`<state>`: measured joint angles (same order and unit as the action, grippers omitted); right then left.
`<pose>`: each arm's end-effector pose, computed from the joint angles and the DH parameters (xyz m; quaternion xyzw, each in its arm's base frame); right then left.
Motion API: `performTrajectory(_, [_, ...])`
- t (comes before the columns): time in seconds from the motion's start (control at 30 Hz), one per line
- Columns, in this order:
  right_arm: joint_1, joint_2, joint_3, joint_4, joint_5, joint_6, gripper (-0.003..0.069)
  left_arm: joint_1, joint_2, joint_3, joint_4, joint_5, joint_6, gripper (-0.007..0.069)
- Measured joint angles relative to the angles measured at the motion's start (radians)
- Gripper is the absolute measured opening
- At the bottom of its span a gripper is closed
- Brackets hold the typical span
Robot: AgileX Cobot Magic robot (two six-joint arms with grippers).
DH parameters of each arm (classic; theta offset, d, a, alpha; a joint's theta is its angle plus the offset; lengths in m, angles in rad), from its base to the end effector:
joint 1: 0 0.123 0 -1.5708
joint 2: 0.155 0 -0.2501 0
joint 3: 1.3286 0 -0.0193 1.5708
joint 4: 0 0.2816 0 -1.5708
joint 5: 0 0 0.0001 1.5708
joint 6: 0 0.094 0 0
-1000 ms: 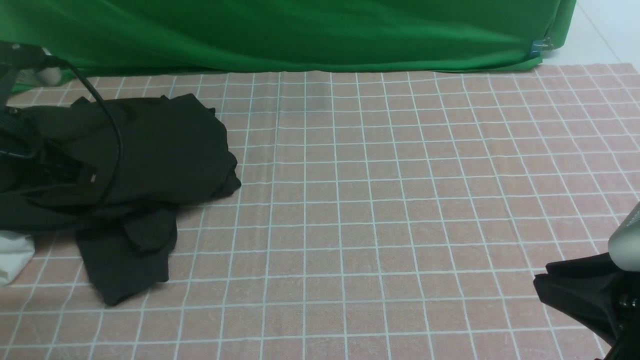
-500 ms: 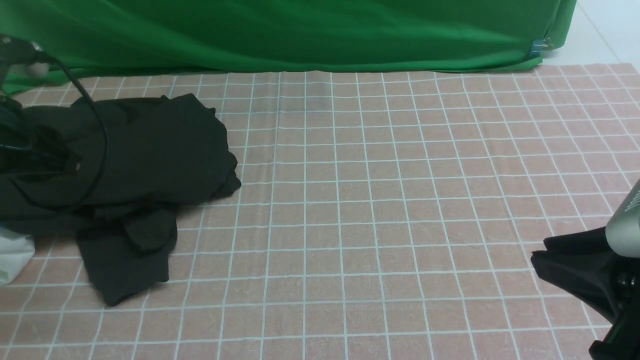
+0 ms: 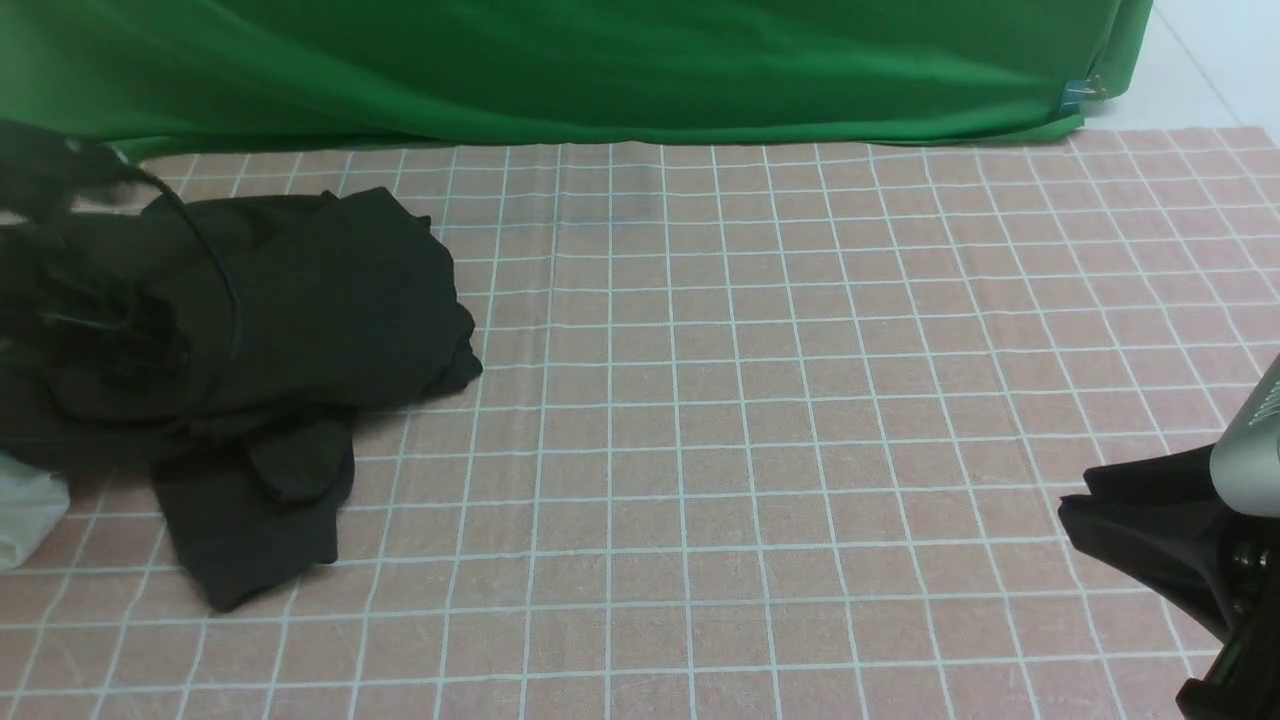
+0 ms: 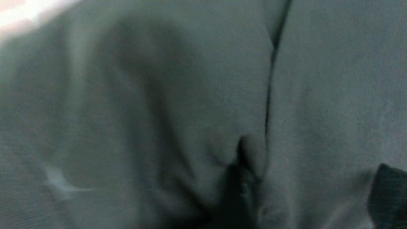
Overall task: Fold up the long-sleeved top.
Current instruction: Spread the long sleeves with your arms and place them on the tabletop
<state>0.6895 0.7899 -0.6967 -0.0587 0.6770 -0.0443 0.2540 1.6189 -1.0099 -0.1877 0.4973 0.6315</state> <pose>0.1627 0.1297 0.2840 -0.3357 0.8380 0.1110 0.4155 0.3445 0.0808 0.1649 0.1139 0.9535 0.0570 0.2731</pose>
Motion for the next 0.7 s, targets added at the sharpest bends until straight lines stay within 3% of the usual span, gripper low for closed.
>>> performTrajectory(0.03, [0.0,0.0,0.0,0.0,0.0,0.002,0.0167,-0.001,0.01,0.0,-0.013,0.01,0.0,0.0351])
performTrajectory(0.07, [0.0,0.0,0.0,0.0,-0.001,0.002,0.0167,-0.001,0.012,0.0,-0.017,0.015,0.0,0.0321])
performTrajectory(0.1, [0.0,0.0,-0.001,0.0,-0.002,0.003,0.0167,-0.009,0.009,0.0,-0.029,0.028,0.001,0.0211])
performTrajectory(0.13, [0.0,0.0,-0.001,0.0,-0.002,0.003,0.0167,-0.019,0.002,0.0,-0.031,0.036,0.003,0.0148])
performTrajectory(0.23, [0.0,0.0,-0.001,0.001,-0.002,0.003,0.0167,-0.092,-0.06,0.0,-0.035,0.057,0.007,0.0035])
performTrajectory(0.4, [0.0,0.0,-0.003,0.001,-0.002,0.01,0.0167,-0.261,-0.194,-0.026,-0.039,0.119,-0.005,0.0017])
performTrajectory(0.5, [0.0,0.0,-0.004,0.0,-0.017,0.025,0.0167,-0.384,-0.271,-0.127,0.007,0.264,-0.061,0.0017])
performTrajectory(0.6, [0.0,0.0,-0.004,0.0,-0.026,0.031,0.0167,-0.416,-0.29,-0.189,0.079,0.367,-0.151,0.0017])
performTrajectory(0.7, [0.0,0.0,-0.004,0.0,-0.025,0.053,0.0167,-0.376,-0.275,-0.206,0.166,0.438,-0.226,0.0017])
